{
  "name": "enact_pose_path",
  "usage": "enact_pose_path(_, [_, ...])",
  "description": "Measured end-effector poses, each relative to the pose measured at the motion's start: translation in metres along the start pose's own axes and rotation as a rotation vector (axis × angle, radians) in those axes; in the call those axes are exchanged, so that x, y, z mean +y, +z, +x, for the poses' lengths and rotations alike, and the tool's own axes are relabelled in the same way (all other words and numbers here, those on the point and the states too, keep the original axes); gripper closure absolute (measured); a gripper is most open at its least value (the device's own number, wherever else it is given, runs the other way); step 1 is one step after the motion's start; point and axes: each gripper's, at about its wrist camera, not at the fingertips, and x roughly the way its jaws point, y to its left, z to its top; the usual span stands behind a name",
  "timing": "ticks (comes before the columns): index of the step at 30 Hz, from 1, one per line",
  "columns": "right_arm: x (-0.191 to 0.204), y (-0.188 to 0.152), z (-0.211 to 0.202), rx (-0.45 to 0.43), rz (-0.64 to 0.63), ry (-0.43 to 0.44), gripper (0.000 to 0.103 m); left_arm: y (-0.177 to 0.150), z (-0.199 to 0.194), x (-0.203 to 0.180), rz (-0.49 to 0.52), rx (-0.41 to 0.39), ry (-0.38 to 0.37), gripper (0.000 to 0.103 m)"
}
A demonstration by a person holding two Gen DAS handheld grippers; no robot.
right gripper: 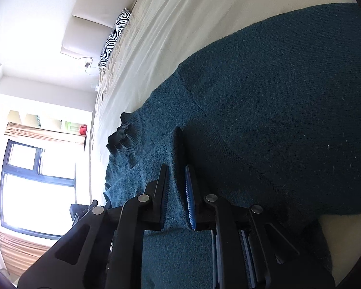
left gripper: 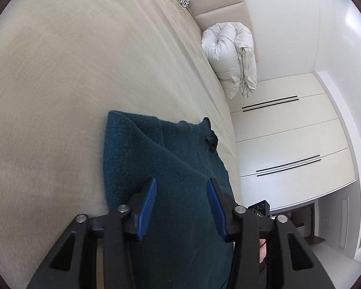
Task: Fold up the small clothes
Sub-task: 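Open the left tool to release the sleeve onto the body, then grasp the other sleeve cuff with the right tool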
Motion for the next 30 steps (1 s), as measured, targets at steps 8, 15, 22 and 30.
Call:
enact_pose_path(8, [-0.013,-0.024,-0.03,-0.022,0.021,0.072,0.09,-0.053,-0.013,-0.02,0.091,0.027,0.033,0.043])
enact_pose_path(15, [-0.035,-0.057,-0.099,-0.118,0.054,0.147,0.09,-0.109,-0.024,-0.044,0.132,0.047,0.043,0.031])
enact_pose_path(22, [-0.124,-0.073,-0.215,-0.371,0.238,0.064,0.09,-0.171,-0.044,-0.073,0.169,0.012,0.066,0.02])
enact_pose_path(30, [-0.233,-0.079,-0.302,-0.653,0.575,0.139,0.054,-0.206,-0.009,-0.087,0.146,0.07,0.089,0.02])
